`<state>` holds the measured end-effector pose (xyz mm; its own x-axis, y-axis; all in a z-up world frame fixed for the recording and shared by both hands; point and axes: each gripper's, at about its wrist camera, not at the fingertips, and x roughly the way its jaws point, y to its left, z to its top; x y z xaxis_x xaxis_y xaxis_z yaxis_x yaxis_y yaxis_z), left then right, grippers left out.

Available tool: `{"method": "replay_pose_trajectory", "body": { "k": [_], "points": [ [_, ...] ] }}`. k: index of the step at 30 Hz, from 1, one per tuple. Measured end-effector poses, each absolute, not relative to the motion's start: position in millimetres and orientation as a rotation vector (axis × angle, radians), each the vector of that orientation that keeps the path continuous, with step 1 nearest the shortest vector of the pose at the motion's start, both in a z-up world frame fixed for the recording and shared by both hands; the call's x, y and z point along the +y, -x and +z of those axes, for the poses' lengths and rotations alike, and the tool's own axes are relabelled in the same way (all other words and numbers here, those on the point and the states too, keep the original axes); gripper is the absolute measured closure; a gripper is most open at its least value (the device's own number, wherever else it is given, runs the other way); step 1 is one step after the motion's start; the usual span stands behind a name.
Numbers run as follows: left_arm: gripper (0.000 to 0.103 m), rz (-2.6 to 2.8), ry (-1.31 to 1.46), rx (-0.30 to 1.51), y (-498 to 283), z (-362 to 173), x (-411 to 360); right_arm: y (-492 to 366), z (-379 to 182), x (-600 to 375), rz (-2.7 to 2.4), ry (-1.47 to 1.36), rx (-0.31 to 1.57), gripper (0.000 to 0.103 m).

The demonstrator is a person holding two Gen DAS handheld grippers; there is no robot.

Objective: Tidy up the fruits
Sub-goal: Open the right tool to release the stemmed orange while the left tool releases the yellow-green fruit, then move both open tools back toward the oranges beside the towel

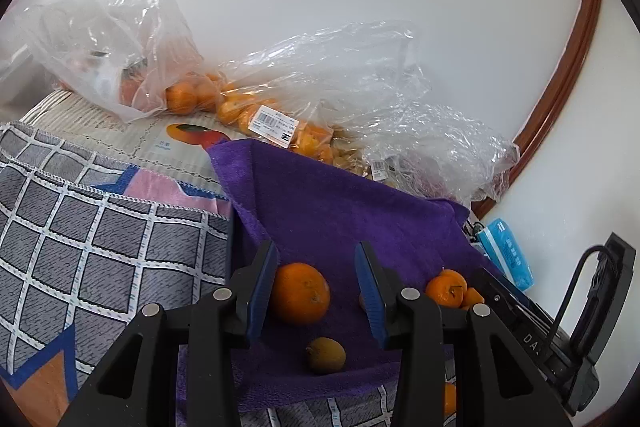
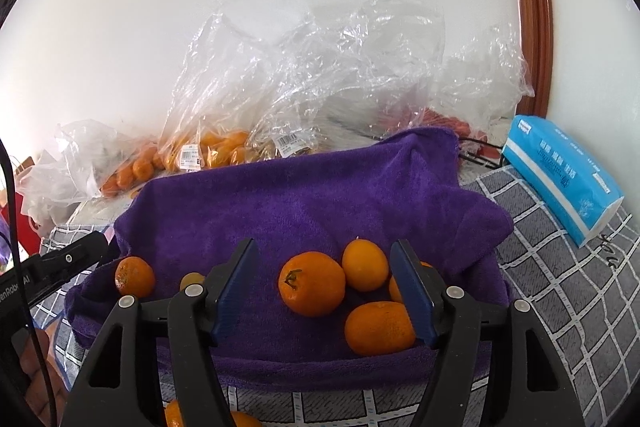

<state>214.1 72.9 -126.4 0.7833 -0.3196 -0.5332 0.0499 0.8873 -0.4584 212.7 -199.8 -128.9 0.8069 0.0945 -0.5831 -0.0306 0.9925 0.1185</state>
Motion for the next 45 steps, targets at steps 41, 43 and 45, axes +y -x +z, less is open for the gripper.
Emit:
{"method": "replay_pose_trajectory", "body": {
  "k": [41, 43, 45],
  "points": [
    [0.051, -0.147, 0.413, 0.658, -213, -129, 72, -135, -159, -152, 0.17, -0.012, 0.816, 0.049],
    [0.051, -0.144, 0.416, 0.658, -213, -130, 72, -137, -160, -155, 0.18, -0.031, 0.821, 0.049],
    [0.051, -0.141, 0.418, 0.662, -214, -130, 72, -138, -161, -155, 0.184, -0.04, 0.824, 0.049]
  ]
}}
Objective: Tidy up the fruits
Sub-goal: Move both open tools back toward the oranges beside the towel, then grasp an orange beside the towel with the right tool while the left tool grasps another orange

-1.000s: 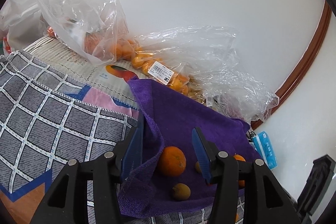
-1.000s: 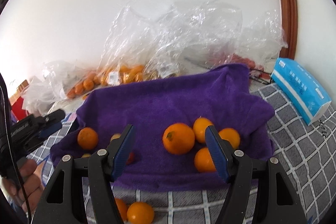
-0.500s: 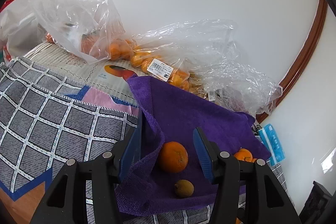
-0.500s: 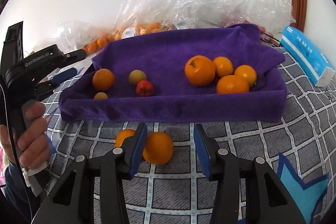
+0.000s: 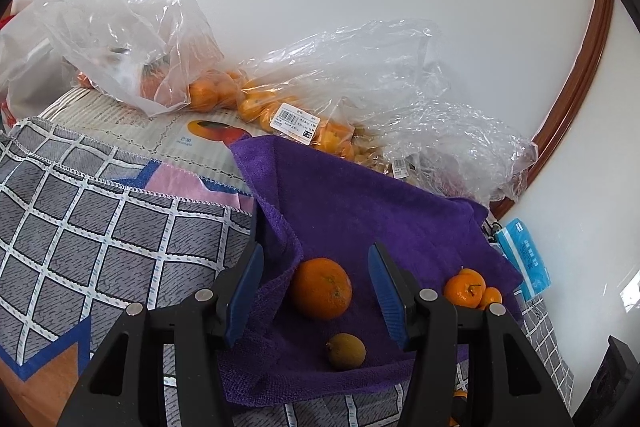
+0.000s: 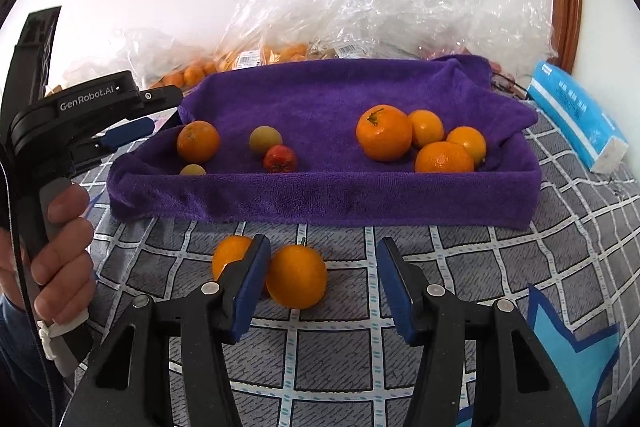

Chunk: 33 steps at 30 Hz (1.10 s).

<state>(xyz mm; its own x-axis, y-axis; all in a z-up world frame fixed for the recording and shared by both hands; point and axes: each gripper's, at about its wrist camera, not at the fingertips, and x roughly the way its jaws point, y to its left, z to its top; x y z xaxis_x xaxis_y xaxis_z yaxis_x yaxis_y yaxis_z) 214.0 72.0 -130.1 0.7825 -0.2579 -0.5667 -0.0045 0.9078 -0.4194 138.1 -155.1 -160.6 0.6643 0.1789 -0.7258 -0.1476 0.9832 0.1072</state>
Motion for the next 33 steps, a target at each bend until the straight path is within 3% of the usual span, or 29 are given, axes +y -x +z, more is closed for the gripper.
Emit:
{"method": "replay_pose_trajectory", "body": {
  "k": [16, 26, 29, 31, 33],
  "points": [
    [0.052, -0.078, 0.397, 0.625, -207, -124, 72, -137, -161, -151, 0.215, -0.036, 0.819, 0.056],
    [0.053, -0.155, 0.382, 0.608, -196, -102, 65, -127, -155, -159, 0.209, -0.063, 0.772, 0.079],
    [0.051, -0.183, 0.392, 0.62, -190, -88, 65, -130, -155, -161, 0.21, -0.068, 0.785, 0.076],
    [0.051, -0.161, 0.38, 0.65, -186, -85, 66, -131, -157, -157, 0.21, -0.047, 0.803, 0.064],
    [0.051, -0.157, 0.367, 0.686, -180, -86, 70, -132, -158, -152, 0.217, -0.016, 0.814, 0.061]
  ]
}}
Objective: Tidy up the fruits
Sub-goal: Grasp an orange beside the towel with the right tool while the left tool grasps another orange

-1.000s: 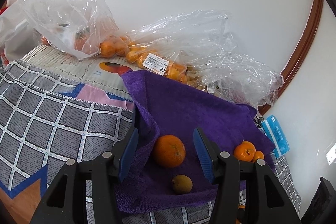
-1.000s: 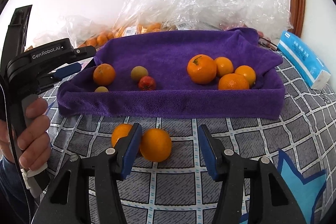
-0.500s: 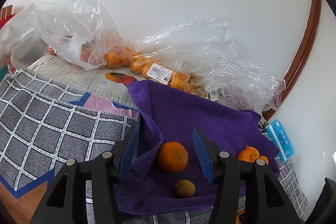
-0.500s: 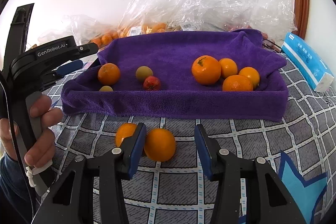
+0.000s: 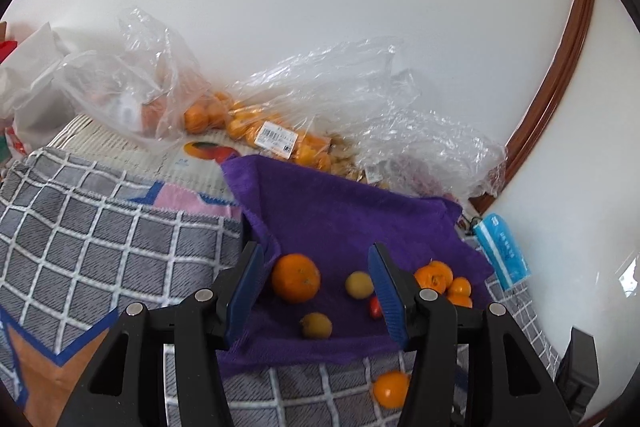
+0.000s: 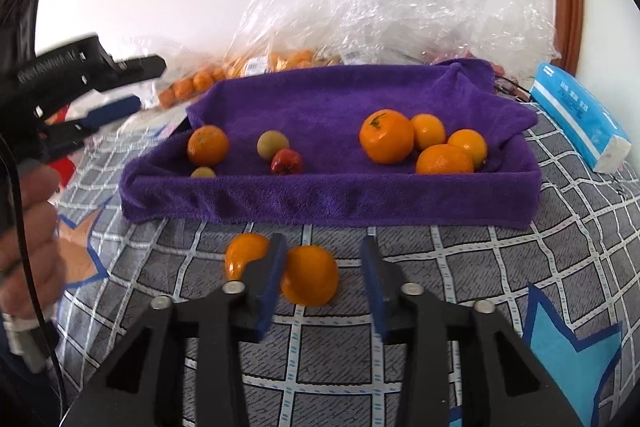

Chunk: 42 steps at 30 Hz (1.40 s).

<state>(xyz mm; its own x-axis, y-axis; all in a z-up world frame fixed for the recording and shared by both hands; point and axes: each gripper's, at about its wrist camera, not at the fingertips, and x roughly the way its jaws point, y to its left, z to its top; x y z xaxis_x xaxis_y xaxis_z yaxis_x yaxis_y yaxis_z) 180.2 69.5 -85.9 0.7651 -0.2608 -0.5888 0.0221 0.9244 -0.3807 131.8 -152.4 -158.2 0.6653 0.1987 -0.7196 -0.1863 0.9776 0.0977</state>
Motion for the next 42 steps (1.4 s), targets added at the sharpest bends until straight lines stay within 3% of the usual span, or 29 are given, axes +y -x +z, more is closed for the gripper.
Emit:
{"method": "replay_pose_trajectory", "body": {
  "k": [5, 6, 7, 19, 29, 42],
  "points": [
    [0.051, -0.148, 0.284, 0.834, -164, -110, 76, -133, -161, -149, 0.206, 0.014, 0.837, 0.059],
    [0.051, -0.136, 0.271, 0.856, -160, -116, 77, -135, -164, -150, 0.202, 0.012, 0.86, 0.061],
    [0.051, -0.128, 0.257, 0.872, -155, -121, 78, -136, -167, -150, 0.196, 0.012, 0.879, 0.071],
    [0.051, -0.127, 0.14, 0.989, -121, -150, 76, -119, -158, -160, 0.134, 0.004, 0.817, 0.071],
    [0.038, -0.045, 0.065, 0.906, -100, -157, 64, -104, -158, -181, 0.09, -0.015, 0.819, 0.071],
    [0.039, -0.184, 0.188, 0.92, -98, -137, 46, -88, -154, -194, 0.078, 0.028, 0.84, 0.071]
  ]
}}
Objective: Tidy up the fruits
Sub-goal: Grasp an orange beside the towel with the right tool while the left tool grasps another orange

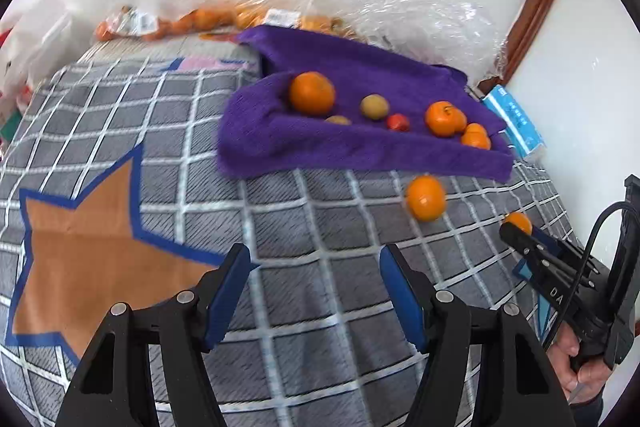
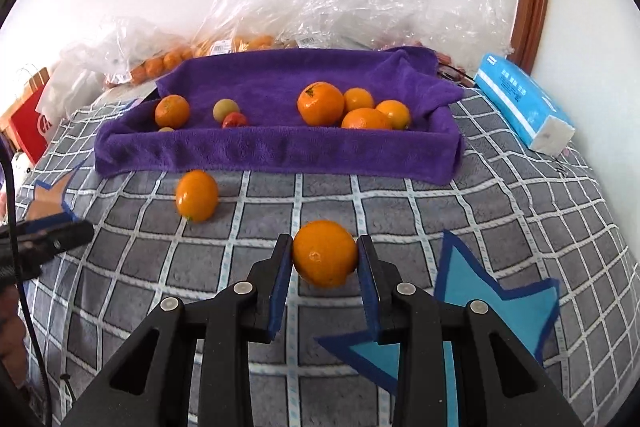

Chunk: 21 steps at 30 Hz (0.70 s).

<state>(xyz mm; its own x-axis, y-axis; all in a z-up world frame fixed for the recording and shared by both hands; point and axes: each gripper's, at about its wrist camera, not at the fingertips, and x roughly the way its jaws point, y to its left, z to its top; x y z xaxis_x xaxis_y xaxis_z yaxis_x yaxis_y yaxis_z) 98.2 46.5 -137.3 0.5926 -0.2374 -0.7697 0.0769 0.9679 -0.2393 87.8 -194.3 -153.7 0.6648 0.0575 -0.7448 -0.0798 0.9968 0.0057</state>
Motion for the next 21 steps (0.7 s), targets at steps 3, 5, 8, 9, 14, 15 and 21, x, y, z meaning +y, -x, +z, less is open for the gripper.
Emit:
{"method": "replay_pose_trajectory", "body": {
  "k": [3, 5, 8, 9, 14, 15, 21],
  "points": [
    [0.039, -0.197, 0.165, 0.903, -106, -135, 25, -85, -149, -202, 0.075, 0.004, 0.816, 0.071],
    [0.039, -0.222, 0.166, 0.909, -113, -136, 10, -83, -147, -209, 0.06, -0.005, 0.805, 0.071],
    [0.039, -0.236, 0.162, 0.901, -121, -136, -11, -83, -143, -222, 0.044, -0.013, 0.795, 0.071],
    [0.039, -0.233, 0.157, 0.9, -125, -137, -17, -83, -141, -227, 0.037, -0.01, 0.79, 0.071],
    [0.043, -0.218, 0.174, 0.929, -142, -140, -44, -90, -137, -246, 0.035, -0.022, 0.799, 0.071],
    [0.043, -0.212, 0.18, 0.931, -145, -142, -48, -91, -137, -250, 0.035, -0.025, 0.798, 0.071],
    [0.072, -0.091, 0.054, 0.92, -147, -155, -63, -96, -140, -258, 0.031, -0.035, 0.807, 0.071]
  ]
}}
